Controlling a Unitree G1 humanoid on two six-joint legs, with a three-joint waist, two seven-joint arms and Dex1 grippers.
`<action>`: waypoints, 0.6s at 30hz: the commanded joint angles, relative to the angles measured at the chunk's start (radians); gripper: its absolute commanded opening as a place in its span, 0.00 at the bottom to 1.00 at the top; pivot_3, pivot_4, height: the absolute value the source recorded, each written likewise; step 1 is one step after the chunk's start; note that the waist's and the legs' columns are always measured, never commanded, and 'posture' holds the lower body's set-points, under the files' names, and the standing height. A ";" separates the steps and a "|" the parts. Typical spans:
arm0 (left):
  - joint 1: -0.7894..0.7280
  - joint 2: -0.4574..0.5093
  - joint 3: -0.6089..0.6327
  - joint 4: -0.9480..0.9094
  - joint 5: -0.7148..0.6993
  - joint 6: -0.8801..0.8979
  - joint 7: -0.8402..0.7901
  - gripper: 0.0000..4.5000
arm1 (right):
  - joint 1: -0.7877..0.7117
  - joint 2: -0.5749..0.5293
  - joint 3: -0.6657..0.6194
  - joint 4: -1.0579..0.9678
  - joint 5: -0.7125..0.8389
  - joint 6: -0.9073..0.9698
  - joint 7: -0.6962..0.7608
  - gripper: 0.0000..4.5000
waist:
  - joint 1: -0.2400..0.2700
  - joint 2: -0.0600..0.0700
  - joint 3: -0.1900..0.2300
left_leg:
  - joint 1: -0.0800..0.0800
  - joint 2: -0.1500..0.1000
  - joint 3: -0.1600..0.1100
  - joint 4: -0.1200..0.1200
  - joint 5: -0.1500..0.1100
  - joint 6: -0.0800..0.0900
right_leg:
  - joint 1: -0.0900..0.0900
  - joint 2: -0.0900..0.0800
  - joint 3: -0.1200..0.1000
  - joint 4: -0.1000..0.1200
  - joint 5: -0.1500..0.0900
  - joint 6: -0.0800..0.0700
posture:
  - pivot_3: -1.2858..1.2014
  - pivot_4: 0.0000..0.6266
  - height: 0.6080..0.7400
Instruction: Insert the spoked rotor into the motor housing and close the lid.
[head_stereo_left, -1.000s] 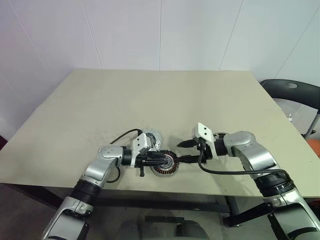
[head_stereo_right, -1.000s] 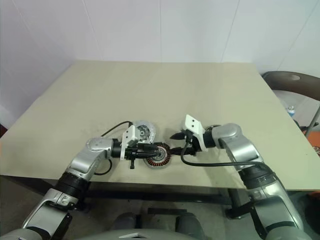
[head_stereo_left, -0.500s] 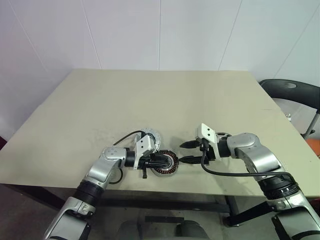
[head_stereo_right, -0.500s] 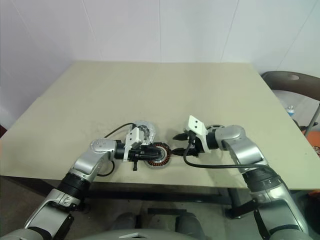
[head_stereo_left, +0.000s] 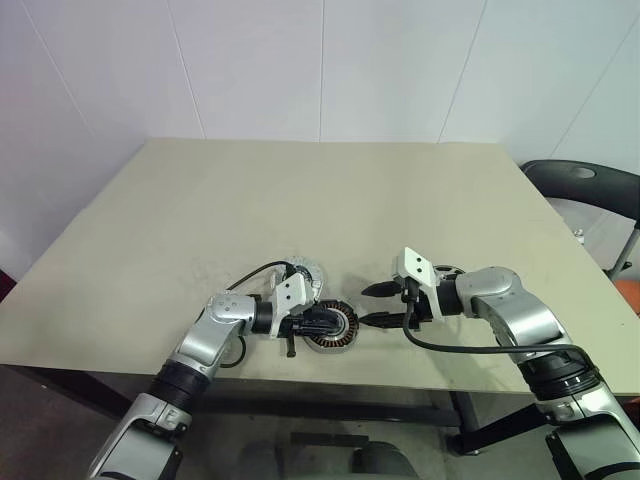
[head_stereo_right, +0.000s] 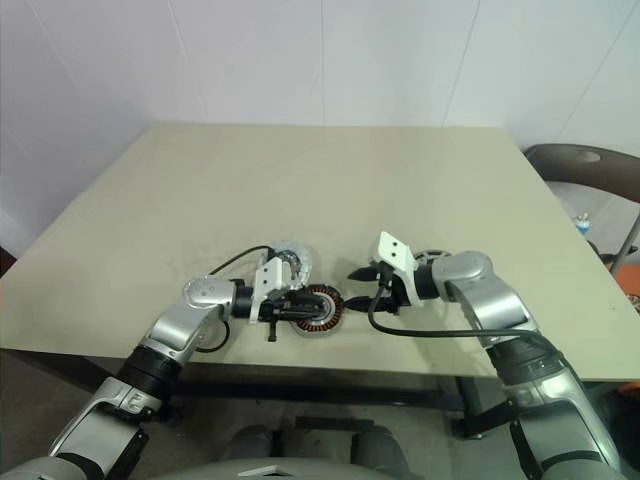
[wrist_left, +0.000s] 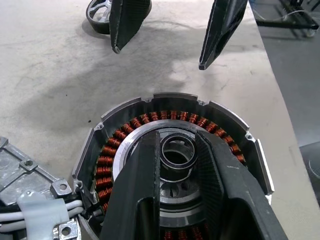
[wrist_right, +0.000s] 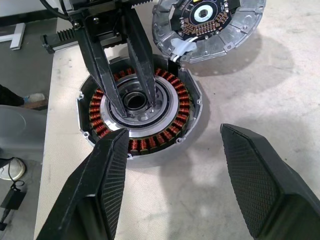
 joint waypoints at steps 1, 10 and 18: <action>-0.002 0.005 -0.021 0.027 0.038 -0.009 0.012 0.16 | -0.009 -0.012 -0.037 -0.031 0.018 -0.010 -0.002 0.68 | 0.000 0.000 0.000 | 0.000 0.000 0.000 0.000 0.000 0.000 | 0.000 0.000 0.000 0.000 0.000 0.000 | 0.52 0.00 1.00; -0.012 -0.029 0.003 0.038 0.030 -0.025 0.073 0.84 | -0.015 -0.012 -0.041 -0.018 0.011 -0.017 -0.004 0.68 | 0.001 0.000 0.000 | 0.000 0.000 -0.001 0.003 0.000 0.000 | 0.001 0.000 0.000 0.001 0.000 0.000 | 0.52 0.00 1.00; -0.045 -0.061 0.043 0.012 -0.008 -0.001 0.112 0.84 | -0.018 -0.005 -0.036 0.021 0.003 -0.034 -0.006 0.68 | -0.002 -0.001 0.000 | 0.000 0.000 -0.001 0.009 0.000 0.000 | 0.001 0.000 0.001 0.006 0.000 0.000 | 0.52 0.00 1.00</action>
